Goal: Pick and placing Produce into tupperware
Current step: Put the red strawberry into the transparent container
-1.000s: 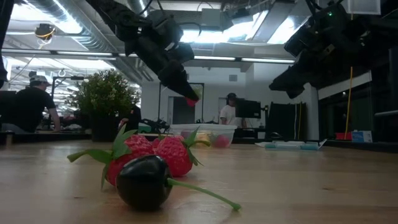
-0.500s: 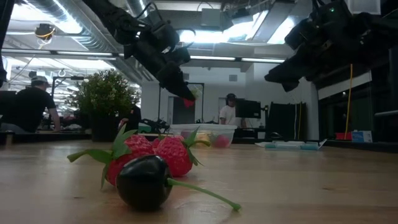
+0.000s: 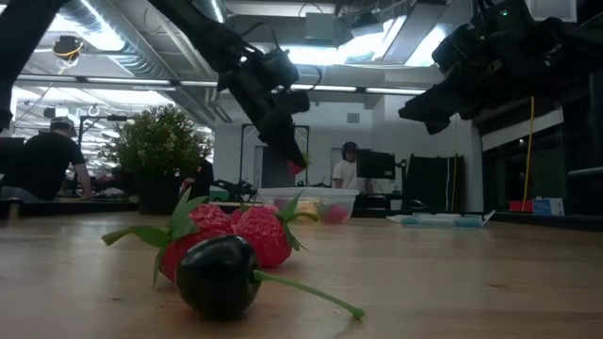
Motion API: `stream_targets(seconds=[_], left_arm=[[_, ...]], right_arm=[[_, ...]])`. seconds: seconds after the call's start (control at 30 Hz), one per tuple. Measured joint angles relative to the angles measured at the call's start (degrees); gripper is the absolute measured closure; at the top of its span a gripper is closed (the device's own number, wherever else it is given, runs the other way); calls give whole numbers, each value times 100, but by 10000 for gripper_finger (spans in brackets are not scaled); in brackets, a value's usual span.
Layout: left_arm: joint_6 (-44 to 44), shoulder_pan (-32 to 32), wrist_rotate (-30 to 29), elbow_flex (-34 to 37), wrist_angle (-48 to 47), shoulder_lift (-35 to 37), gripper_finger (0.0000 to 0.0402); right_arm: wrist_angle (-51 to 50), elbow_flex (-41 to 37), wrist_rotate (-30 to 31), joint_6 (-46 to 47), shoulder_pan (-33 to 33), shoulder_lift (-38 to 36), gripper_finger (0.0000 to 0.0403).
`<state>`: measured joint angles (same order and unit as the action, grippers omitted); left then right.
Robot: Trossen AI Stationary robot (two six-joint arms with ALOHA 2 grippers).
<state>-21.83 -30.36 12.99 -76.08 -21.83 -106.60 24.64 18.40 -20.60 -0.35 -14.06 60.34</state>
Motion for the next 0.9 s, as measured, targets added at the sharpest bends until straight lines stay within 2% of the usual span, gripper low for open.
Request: stream_targets(seconds=[0.47,0.7,0.83,0.9], left_arm=[[26,-190,0,-468,-61,-856,272],[29,-217,2,-561,-74,-927,272],[66,-213,-291,-561,-201,-927,272],[70,-203,-588,-561,-224,-927,253]], right_arm=[[-11,1,0,-26,0,0,297],[-9,-1,0,-30,-4,0,297],[-9,1,0,-23,-7,0,297],[-9,0,0,-23,-7,0,297]])
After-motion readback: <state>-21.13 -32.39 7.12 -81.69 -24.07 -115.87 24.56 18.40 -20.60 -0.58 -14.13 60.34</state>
